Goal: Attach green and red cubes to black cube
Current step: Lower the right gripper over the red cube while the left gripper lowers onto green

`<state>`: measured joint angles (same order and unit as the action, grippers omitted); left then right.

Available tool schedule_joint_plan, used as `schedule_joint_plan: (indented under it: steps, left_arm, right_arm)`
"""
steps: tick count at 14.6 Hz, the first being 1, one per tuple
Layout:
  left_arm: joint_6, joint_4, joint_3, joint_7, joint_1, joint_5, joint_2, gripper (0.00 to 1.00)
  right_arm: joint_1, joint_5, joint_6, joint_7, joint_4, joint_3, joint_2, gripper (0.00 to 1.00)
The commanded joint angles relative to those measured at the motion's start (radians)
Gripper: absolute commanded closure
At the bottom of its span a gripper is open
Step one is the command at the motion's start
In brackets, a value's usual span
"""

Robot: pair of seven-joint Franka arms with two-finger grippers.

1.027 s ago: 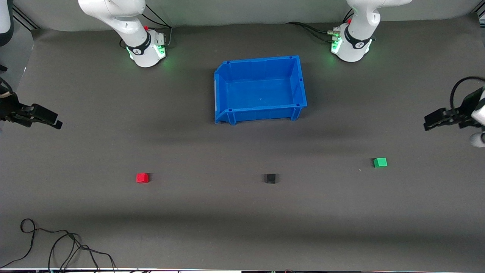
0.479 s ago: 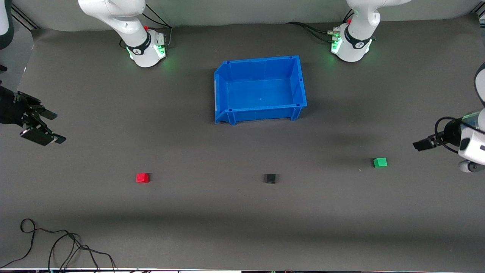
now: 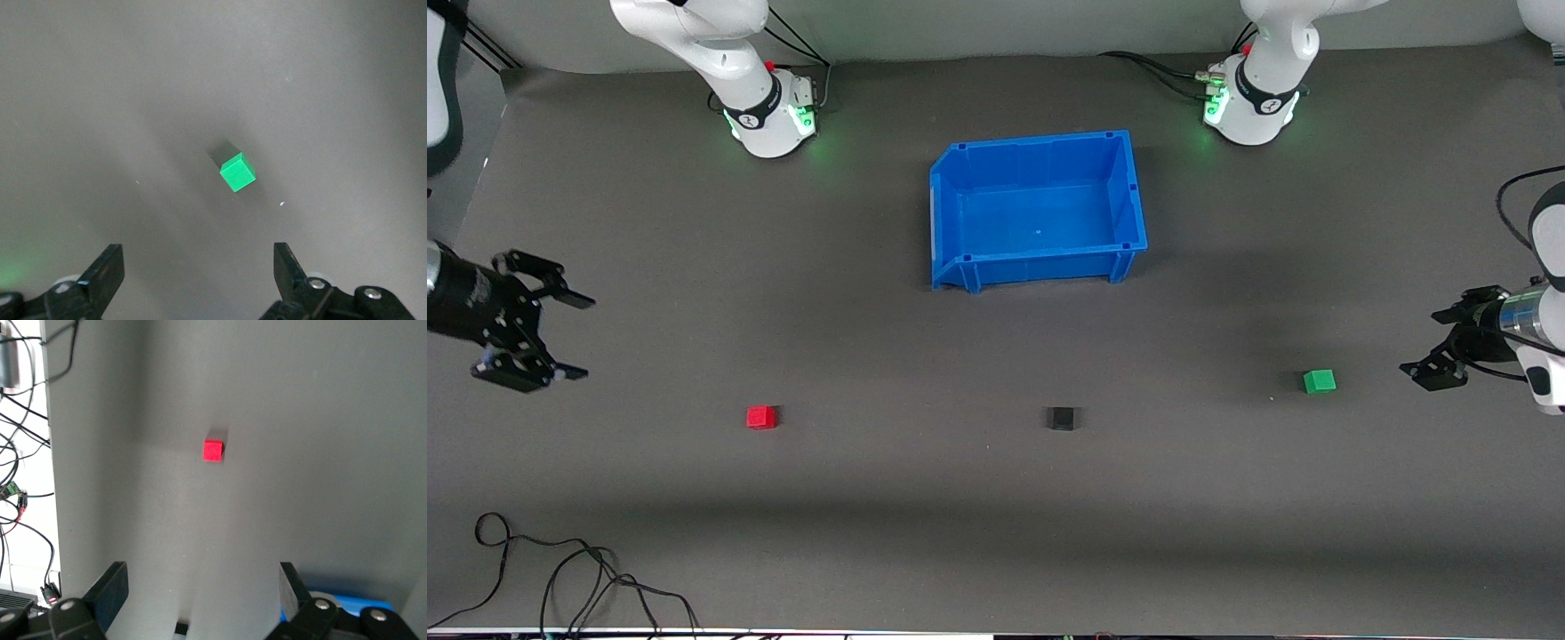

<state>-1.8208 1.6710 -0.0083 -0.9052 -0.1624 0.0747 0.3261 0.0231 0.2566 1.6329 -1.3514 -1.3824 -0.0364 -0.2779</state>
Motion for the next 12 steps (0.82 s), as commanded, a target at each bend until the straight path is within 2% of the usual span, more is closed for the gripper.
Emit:
schedule_joint_plan:
  steps: [1, 3, 4, 7, 9, 12]
  left_arm:
    - [-0.035, 0.012, -0.005, -0.246, -0.029, 0.039, 0.01, 0.01]
    - [-0.044, 0.018, -0.005, -0.355, -0.02, 0.027, 0.034, 0.02]
    - [-0.087, 0.054, -0.007, -0.391, -0.013, 0.025, 0.034, 0.02]
    - [-0.367, 0.202, -0.007, -0.538, 0.02, 0.025, 0.05, 0.01]
    - [-0.491, 0.268, -0.009, -0.551, 0.02, 0.025, 0.074, 0.01]
    - [-0.537, 0.291, -0.009, -0.552, 0.035, 0.027, 0.106, 0.03]
  right_arm:
    - [0.011, 0.052, -0.005, -0.034, 0.079, -0.005, -0.113, 0.0]
    - [0.027, 0.131, -0.004, -0.04, 0.074, -0.004, -0.153, 0.0]
    - [0.037, 0.168, -0.001, -0.038, 0.074, -0.003, -0.185, 0.0]
    - [0.037, 0.197, 0.065, -0.034, 0.062, 0.0, -0.269, 0.0]
    - [0.029, 0.197, 0.148, -0.005, 0.016, 0.001, -0.309, 0.0]
    - [0.029, 0.246, 0.277, 0.139, -0.113, 0.003, -0.317, 0.0]
